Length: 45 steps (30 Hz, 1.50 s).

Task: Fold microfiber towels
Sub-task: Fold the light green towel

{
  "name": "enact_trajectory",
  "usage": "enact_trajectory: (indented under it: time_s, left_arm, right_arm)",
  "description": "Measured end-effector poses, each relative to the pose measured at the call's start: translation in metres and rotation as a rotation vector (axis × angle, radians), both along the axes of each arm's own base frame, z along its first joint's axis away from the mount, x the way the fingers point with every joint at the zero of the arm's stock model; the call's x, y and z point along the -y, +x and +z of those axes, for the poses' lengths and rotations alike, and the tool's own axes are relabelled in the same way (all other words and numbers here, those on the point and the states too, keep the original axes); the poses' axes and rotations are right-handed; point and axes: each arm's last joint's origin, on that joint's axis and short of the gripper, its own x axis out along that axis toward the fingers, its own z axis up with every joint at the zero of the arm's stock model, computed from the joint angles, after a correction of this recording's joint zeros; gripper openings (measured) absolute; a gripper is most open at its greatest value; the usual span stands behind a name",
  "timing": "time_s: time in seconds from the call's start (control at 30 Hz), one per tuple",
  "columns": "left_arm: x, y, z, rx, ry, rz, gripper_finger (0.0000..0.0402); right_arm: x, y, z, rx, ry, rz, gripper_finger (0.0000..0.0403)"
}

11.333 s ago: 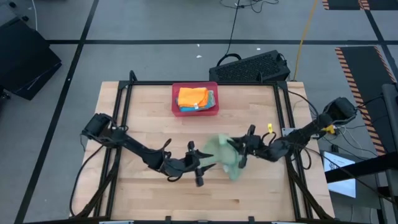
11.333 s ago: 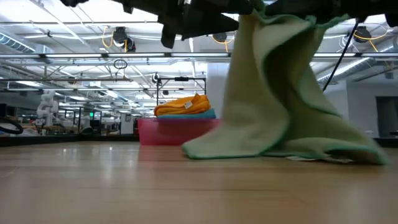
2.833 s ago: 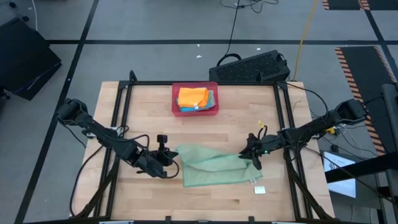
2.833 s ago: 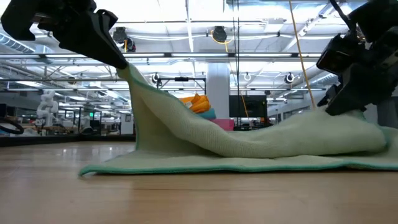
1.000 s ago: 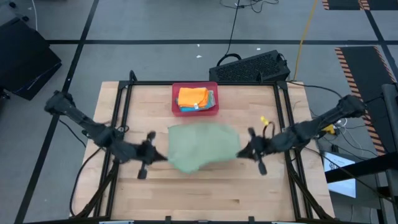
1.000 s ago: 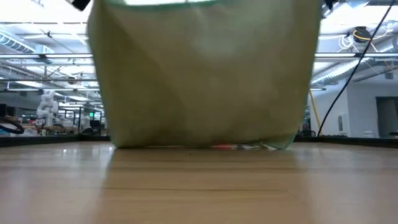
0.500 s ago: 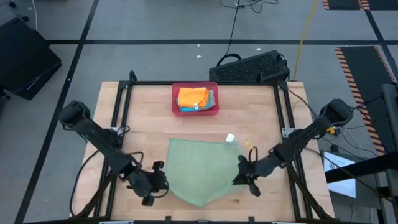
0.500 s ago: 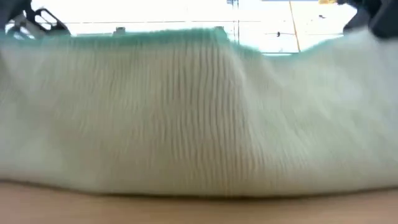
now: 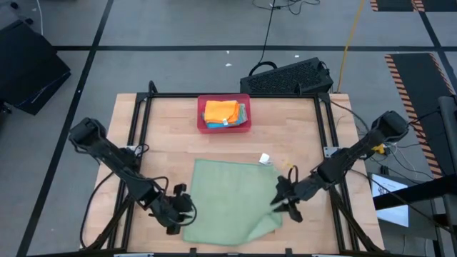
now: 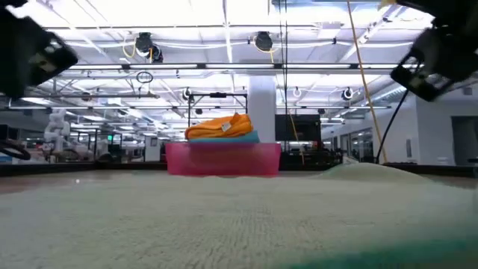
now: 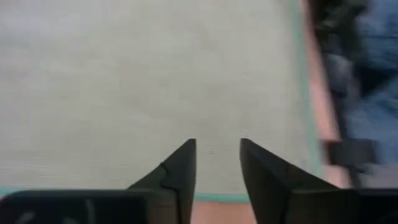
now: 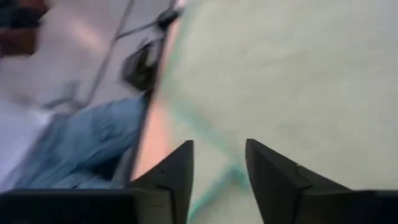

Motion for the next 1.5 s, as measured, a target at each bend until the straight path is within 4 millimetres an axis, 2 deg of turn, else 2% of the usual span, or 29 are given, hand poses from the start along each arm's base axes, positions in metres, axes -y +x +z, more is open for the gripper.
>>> enact_trajectory:
  time_s: [0.1,0.2,0.27,0.4,0.53,0.67,0.83,1.03,1.13,1.23,1.37,1.5]
  left_arm:
    - [-0.012,0.005,0.004,0.097,0.141,0.076,0.0144]
    - [-0.027,0.016,0.005,0.17,0.289,0.183,0.0146]
    - [-0.041,0.027,-0.004,0.132,0.325,0.219,0.0137]
    - [-0.07,0.037,-0.032,0.004,0.39,0.254,0.0111]
    - [-0.096,0.035,-0.054,-0.152,0.443,0.299,0.0087]
    - [-0.115,0.03,-0.063,-0.244,0.472,0.362,0.0067]
    - [-0.132,0.026,-0.058,-0.295,0.509,0.435,0.0048]
    - [-0.147,0.019,-0.044,-0.304,0.494,0.558,0.0031]
    - [-0.145,0.018,-0.032,-0.251,0.447,0.572,0.0025]
    - [-0.139,0.019,-0.022,-0.177,0.406,0.551,0.002]
    - [-0.133,0.019,-0.017,-0.13,0.381,0.536,0.0019]
    - [-0.135,0.015,-0.022,-0.154,0.355,0.6,0.0048]
  right_arm:
    - [0.011,-0.005,0.008,0.046,-0.117,-0.105,0.0157]
    - [0.022,-0.008,0.004,0.045,-0.265,-0.215,0.0158]
    - [0.031,-0.009,-0.008,0.015,-0.299,-0.263,0.0148]
    - [0.046,-0.013,-0.04,-0.054,-0.299,-0.324,0.011]
    - [0.06,-0.016,-0.061,-0.081,-0.292,-0.35,0.0068]
    - [0.075,-0.018,-0.069,-0.097,-0.358,-0.395,0.0036]
    - [0.092,-0.015,-0.064,-0.076,-0.431,-0.416,0.0019]
    - [0.105,-0.017,-0.047,-0.031,-0.359,-0.515,0.0041]
    - [0.106,-0.026,-0.045,-0.094,-0.265,-0.551,0.0063]
    - [0.101,-0.032,-0.049,-0.183,-0.162,-0.553,0.0087]
    - [0.095,-0.034,-0.058,-0.263,-0.156,-0.553,0.0119]
    - [0.098,-0.026,-0.065,-0.235,-0.196,-0.586,0.0148]
